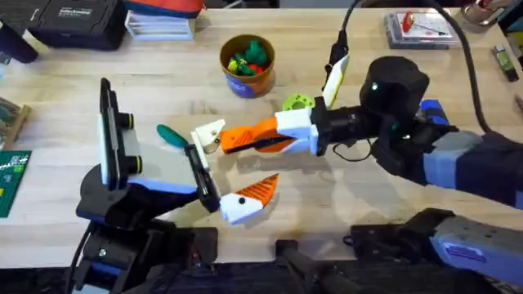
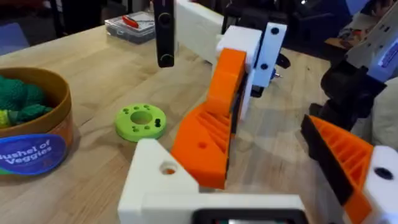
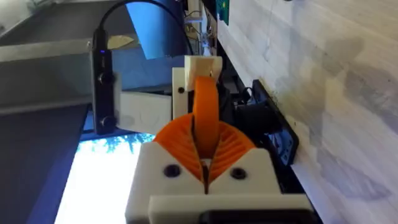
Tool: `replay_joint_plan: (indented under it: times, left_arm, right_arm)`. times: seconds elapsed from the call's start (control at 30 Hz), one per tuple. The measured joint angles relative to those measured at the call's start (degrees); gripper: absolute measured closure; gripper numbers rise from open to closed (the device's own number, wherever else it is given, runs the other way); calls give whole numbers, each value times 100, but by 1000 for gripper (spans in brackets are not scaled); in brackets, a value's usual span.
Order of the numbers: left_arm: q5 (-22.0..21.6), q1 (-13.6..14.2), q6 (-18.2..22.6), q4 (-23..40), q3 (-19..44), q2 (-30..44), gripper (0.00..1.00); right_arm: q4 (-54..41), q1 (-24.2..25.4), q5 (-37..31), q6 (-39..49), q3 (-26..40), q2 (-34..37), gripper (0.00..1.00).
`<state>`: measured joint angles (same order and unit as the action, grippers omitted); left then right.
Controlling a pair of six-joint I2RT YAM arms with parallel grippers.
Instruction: Pick up the gripper from the table and insert it into the empty holder that is missing its gripper. Then pick up a screw, insert it into the mounting hole, and use the screwdriver to tighten it. Finally, clean up the table by picking up the vegetable and placing it into the bucket.
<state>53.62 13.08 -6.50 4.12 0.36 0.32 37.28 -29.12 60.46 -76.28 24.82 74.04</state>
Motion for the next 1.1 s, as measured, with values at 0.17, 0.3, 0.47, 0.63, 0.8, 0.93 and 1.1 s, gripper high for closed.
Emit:
replay_joint_plan:
  times: [0.17,0.3,0.47,0.63,0.8,0.93,1.1]
  left_arm:
    - [40,0,-1,2,0,-2,15]
    - [42,0,-2,4,0,0,15]
    - [44,0,-20,20,0,0,15]
    - [40,0,-66,20,0,-1,15]
    - [-12,-1,-68,17,0,0,16]
    - [-101,-17,-110,15,0,0,15]
    - [-288,-81,-144,-4,0,0,15]
  right_arm:
    - [-1,0,48,-72,0,0,993]
    - [1,0,-46,-89,0,0,993]
    - [51,0,-109,-89,0,100,993]
    - [497,0,-102,-116,33,399,993]
    - [573,-2,-13,-176,192,655,993]
    - [606,-38,65,-225,377,923,993]
    - [601,-162,116,-298,706,1257,993]
